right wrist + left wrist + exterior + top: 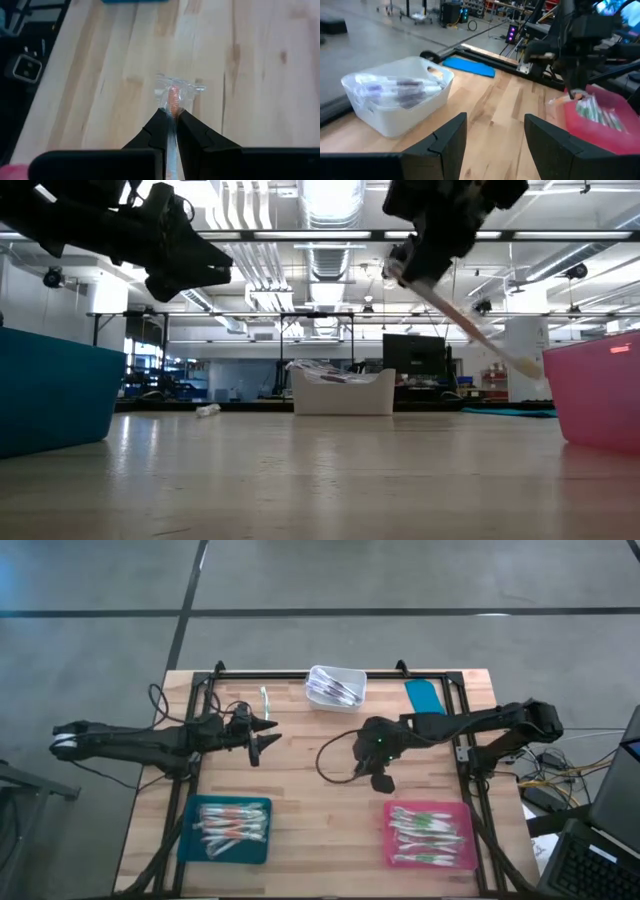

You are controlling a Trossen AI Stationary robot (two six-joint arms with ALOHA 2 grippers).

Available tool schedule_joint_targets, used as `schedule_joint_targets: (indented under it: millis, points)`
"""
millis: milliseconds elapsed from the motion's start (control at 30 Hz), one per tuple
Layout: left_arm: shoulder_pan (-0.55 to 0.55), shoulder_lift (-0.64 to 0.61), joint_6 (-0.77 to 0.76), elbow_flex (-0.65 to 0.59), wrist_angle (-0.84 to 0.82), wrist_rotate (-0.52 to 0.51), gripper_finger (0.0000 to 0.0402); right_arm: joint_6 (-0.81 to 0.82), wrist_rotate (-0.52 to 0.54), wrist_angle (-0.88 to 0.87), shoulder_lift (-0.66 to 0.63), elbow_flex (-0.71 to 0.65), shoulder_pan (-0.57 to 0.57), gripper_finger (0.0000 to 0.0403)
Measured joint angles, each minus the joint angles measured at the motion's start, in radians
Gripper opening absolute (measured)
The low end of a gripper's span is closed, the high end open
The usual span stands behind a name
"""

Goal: Pick & Place Toothbrushes
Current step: Put the orange toothbrush into the blue bin

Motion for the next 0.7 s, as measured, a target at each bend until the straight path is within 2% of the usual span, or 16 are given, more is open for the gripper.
schedule_joint_targets:
  millis: [133, 300, 467, 700]
  points:
    - [0.0, 0.029, -0.043, 0.0, 0.005, 0.017, 0.0202, 0.003, 0.008, -0.02, 0.004, 0.055, 0.0, 0.0018]
    - [-0.002, 0.12, -0.047, 0.019, -0.002, 0.101, 0.0202, -0.044, 0.043, -0.116, 0.045, 0.162, -0.002, 0.0018]
    - [-0.023, 0.26, -0.002, 0.093, -0.001, 0.15, 0.0202, -0.084, 0.142, -0.245, 0.109, 0.272, -0.006, 0.0018]
    - [-0.048, 0.461, 0.101, 0.227, -0.008, 0.154, 0.0202, -0.133, 0.148, -0.276, 0.179, 0.38, -0.01, 0.0018]
